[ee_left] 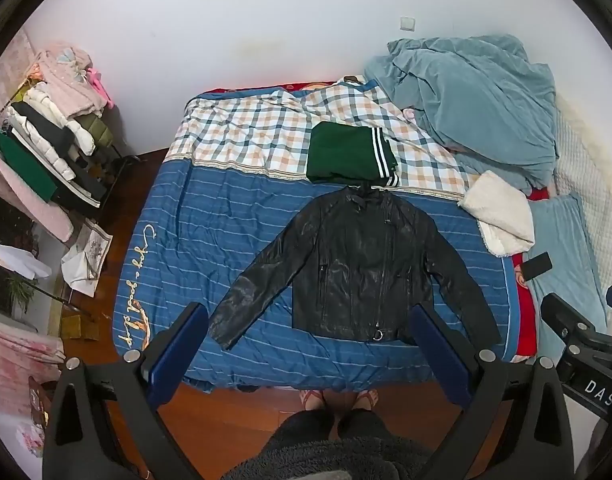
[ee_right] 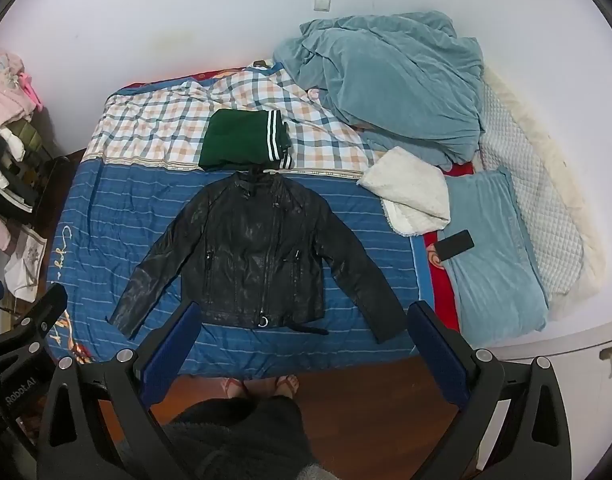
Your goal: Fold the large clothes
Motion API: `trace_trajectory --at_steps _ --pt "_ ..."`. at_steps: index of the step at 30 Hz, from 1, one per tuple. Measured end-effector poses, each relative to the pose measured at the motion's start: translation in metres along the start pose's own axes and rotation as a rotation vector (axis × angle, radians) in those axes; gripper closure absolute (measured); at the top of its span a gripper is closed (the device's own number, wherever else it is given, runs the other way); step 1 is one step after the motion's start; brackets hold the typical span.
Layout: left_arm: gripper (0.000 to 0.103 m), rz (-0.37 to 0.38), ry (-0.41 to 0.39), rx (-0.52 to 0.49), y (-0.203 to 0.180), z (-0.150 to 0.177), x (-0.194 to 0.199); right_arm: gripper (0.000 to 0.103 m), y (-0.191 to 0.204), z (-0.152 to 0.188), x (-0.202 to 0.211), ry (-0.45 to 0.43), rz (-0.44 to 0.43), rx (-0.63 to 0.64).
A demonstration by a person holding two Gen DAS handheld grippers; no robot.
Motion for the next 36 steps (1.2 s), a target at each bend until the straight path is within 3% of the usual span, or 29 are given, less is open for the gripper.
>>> trace_trajectory --at_steps 36 --pt "0.000 -0.003 -0.018 0.008 0.005 -0.012 0.011 0.000 0.003 -0.011 0.009 -0.006 0.000 0.003"
Point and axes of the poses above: each gripper's, at about its wrist camera, not at the fingertips, and x roughly against the way its jaws point, y to its left, z to its underside, the point moved 5 cm from there along -x, roughly the way its jaws point, and after that the axes turned 7 degrees about -z, right-handed, at the moved point
